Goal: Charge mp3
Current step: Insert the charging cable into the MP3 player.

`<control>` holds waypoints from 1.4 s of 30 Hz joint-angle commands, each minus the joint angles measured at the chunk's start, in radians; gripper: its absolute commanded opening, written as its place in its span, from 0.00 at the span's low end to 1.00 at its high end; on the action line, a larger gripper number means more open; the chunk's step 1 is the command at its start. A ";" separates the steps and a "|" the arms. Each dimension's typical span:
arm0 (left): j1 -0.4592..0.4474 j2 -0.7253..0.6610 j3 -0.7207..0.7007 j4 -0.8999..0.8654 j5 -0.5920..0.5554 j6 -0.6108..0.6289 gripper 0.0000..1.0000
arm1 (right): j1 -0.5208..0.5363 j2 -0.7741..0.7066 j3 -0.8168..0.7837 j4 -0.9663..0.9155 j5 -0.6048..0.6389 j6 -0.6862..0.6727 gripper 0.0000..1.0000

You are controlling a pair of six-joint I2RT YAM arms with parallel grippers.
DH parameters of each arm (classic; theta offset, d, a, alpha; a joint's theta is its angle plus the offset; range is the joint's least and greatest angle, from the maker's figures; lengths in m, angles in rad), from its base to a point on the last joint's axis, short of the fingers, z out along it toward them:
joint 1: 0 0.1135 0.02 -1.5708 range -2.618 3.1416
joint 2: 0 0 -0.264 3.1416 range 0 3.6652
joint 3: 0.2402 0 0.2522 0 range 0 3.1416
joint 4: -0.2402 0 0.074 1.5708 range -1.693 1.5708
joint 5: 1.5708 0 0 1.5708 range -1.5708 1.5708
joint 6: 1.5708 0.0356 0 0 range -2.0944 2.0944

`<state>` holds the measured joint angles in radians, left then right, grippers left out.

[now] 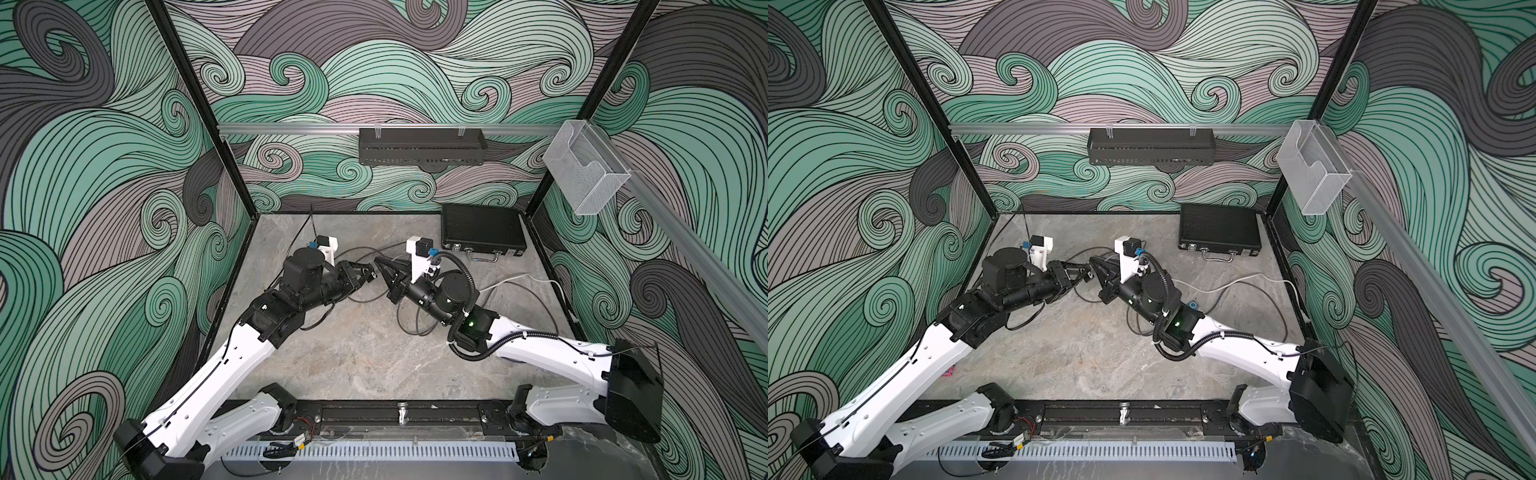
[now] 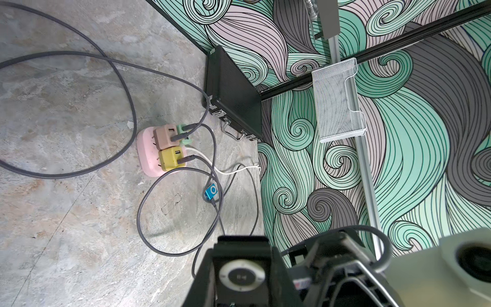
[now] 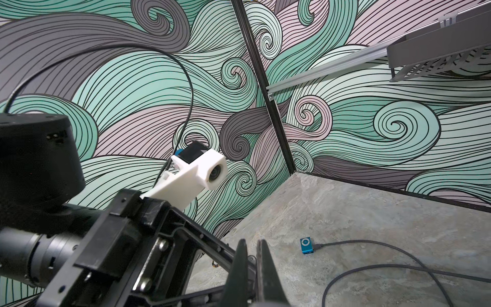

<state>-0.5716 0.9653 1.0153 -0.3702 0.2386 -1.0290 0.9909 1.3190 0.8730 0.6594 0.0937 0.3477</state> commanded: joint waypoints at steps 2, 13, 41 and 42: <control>-0.007 -0.007 0.036 -0.002 0.003 0.016 0.01 | 0.003 0.007 0.020 -0.004 -0.004 -0.014 0.00; -0.007 0.002 0.031 0.010 -0.001 0.004 0.01 | 0.005 0.021 0.026 -0.023 -0.035 0.006 0.00; -0.008 0.001 0.039 0.020 -0.015 -0.011 0.01 | 0.013 0.061 0.052 -0.130 -0.089 -0.011 0.00; -0.009 0.005 0.041 0.019 -0.012 -0.011 0.01 | 0.015 0.067 0.061 -0.153 -0.093 -0.016 0.00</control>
<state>-0.5716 0.9676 1.0153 -0.4061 0.2058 -1.0386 0.9913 1.3544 0.9081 0.5964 0.0463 0.3511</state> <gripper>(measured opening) 0.226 0.068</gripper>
